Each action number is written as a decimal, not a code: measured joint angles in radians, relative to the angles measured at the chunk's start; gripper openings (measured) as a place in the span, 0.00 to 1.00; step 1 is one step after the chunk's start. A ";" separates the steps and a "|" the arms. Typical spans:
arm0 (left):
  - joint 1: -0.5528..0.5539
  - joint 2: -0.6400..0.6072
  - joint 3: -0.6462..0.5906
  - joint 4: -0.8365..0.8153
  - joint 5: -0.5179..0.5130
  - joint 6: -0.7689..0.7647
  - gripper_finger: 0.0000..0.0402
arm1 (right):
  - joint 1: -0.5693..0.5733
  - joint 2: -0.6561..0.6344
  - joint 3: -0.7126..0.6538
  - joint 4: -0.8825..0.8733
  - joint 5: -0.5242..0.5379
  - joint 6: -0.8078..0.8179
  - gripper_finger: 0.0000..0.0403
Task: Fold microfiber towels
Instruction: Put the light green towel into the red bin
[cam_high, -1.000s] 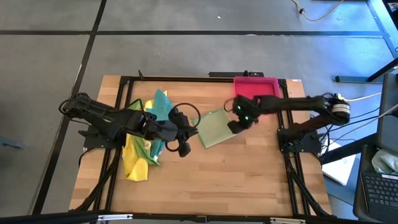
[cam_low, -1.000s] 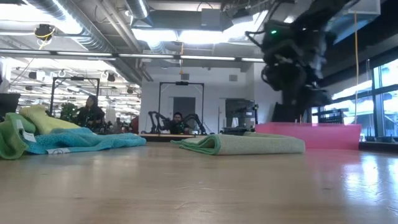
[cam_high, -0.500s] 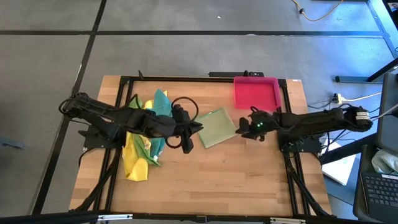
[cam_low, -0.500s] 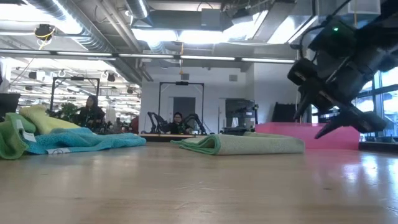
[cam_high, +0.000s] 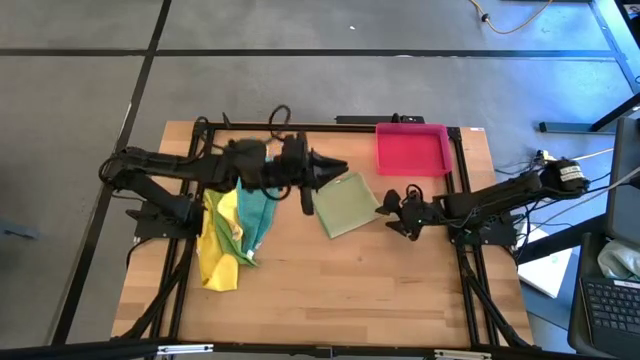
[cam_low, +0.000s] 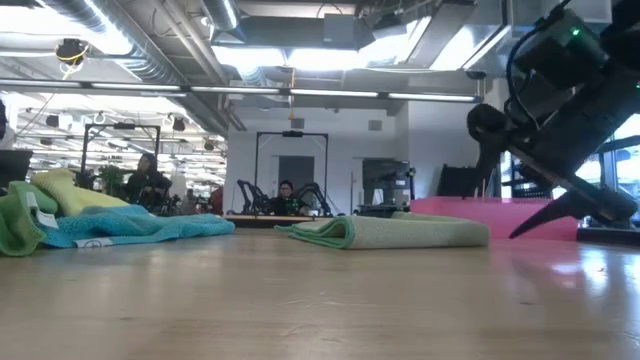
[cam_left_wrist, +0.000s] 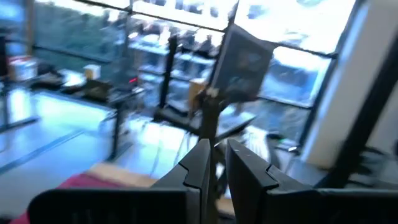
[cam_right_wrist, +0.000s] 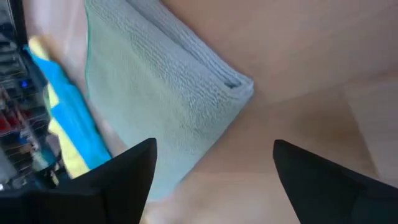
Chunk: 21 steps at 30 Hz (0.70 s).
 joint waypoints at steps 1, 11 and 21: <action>0.020 0.000 0.000 0.014 0.041 0.000 0.11 | 0.007 0.029 0.017 -0.002 0.007 0.008 0.80; 0.150 0.000 -0.001 0.008 0.383 0.000 0.11 | -0.017 0.404 0.269 0.016 0.020 0.026 0.80; 0.215 -0.051 -0.001 -0.071 0.522 0.036 0.11 | -0.043 0.512 0.353 0.008 0.035 0.033 0.72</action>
